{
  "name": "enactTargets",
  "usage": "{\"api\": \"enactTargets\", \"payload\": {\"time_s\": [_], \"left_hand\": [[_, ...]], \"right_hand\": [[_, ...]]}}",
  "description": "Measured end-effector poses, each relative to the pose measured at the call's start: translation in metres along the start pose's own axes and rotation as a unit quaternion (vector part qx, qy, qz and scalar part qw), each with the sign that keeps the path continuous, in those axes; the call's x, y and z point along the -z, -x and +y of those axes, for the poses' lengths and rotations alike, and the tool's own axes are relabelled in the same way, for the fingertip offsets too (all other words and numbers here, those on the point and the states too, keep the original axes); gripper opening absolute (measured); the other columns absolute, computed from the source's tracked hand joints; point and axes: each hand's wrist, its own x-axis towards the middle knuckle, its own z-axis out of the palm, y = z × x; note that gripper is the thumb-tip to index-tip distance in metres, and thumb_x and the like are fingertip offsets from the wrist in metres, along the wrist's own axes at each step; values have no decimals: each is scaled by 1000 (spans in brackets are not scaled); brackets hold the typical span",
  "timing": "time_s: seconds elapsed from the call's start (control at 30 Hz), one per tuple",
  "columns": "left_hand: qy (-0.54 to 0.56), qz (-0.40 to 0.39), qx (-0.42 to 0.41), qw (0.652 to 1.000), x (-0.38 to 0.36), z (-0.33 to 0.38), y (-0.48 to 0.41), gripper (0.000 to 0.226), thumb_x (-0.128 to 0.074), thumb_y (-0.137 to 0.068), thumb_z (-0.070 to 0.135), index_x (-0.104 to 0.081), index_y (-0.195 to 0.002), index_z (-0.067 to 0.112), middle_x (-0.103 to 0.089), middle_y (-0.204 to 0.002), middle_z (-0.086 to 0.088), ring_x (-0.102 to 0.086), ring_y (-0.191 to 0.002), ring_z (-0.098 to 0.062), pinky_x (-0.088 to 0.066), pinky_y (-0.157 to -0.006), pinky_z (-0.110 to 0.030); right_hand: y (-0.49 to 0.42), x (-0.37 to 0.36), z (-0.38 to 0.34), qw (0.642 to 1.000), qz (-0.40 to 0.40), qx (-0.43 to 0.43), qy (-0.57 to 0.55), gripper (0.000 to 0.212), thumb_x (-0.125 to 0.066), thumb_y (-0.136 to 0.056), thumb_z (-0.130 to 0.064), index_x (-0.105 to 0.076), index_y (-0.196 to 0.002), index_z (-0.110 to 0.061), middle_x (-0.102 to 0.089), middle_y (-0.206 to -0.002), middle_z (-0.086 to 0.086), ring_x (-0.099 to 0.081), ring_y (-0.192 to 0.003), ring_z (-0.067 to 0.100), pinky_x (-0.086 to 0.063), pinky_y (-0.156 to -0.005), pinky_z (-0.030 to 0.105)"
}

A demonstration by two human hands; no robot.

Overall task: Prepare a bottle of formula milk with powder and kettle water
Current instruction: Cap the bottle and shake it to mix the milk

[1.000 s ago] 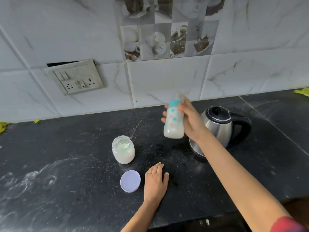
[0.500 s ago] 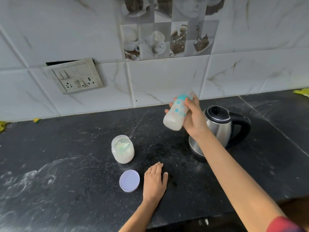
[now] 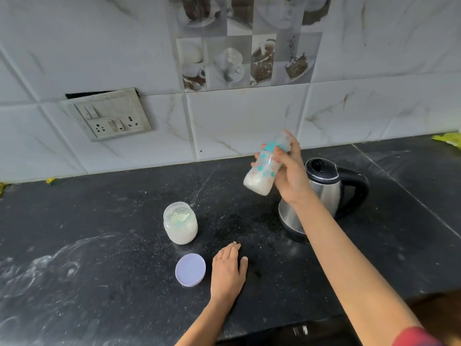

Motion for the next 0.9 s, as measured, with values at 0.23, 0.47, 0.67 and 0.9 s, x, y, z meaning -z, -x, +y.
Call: {"api": "enactTargets", "payload": {"time_s": [0.23,0.47,0.67,0.9], "left_hand": [[9,-4,6,1000,1,-1,0,43,-42,-98,38,-49,-136,19,-47,-143,5,-40,-132,-13,-25,-111,-28],[8,-9,4,1000,1,-1,1,43,-41,-98,38,-48,-137,20,-46,-143,5,-39,-132,-12,-25,-112,-28],[4,-1,-1,1000,0,-1,1,41,-44,-97,37,-52,-133,18,-50,-140,4,-44,-128,-14,-29,-109,-29],[10,6,-6,1000,0,-2,0,41,-44,-96,37,-54,-131,17,-52,-138,4,-45,-127,-14,-31,-108,-30]], "right_hand": [[1,3,-2,997,-54,-19,47,61,-60,-83,1,-42,-137,-22,-55,-110,21,-65,-88,38,-51,-87,60],[3,9,9,997,-21,-59,55,56,-62,-83,-5,-45,-132,-24,-53,-113,20,-65,-88,34,-53,-86,52],[0,9,12,995,50,-82,-39,31,-52,-96,-12,-39,-123,-20,-61,-105,18,-68,-96,37,-51,-93,54],[2,6,21,979,122,-163,-33,29,-54,-93,-5,-45,-119,-16,-52,-105,13,-56,-104,31,-51,-80,59]]}}
